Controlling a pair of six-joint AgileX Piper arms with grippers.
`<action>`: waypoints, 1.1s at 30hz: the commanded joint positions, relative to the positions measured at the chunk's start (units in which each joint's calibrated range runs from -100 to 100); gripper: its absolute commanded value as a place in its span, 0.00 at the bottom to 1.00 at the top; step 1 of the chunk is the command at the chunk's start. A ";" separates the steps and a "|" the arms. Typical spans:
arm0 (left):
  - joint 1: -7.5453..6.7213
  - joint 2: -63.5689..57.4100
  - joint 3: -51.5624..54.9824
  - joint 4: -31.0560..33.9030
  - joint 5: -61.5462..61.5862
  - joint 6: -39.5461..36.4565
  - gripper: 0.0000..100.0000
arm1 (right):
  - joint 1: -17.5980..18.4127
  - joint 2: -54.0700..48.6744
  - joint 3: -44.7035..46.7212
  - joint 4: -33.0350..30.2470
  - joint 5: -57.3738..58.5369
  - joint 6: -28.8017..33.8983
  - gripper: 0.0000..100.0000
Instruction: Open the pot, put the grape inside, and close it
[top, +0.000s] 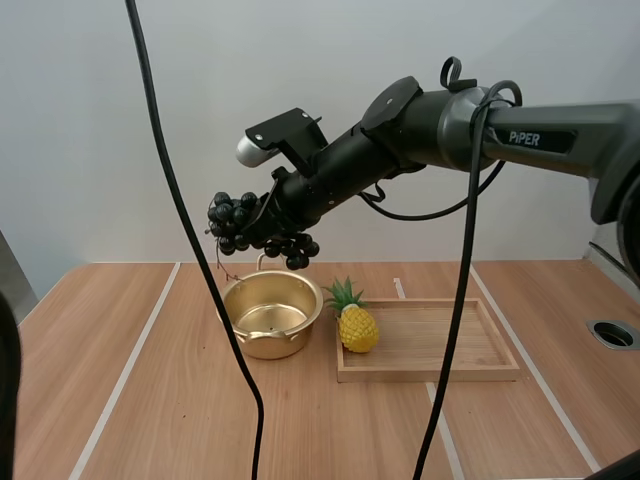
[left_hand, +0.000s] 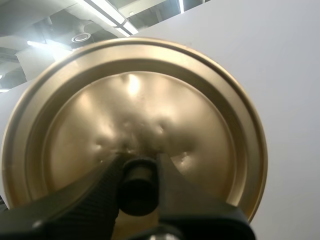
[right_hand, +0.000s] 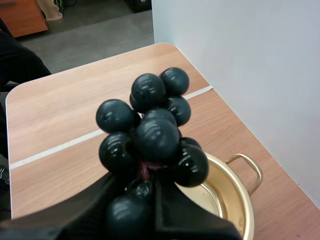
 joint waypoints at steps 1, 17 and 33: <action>0.18 -0.15 -0.40 0.38 -2.15 -0.57 0.00 | 0.23 0.03 -0.28 0.24 -0.84 0.23 0.00; 0.18 -0.15 -0.40 0.38 -2.15 -0.57 0.00 | 0.23 3.28 -0.28 0.64 -6.72 -1.22 0.00; 0.18 -0.15 -0.40 0.38 -2.15 -0.57 0.00 | 0.23 20.25 -3.84 0.75 -9.57 -3.47 0.00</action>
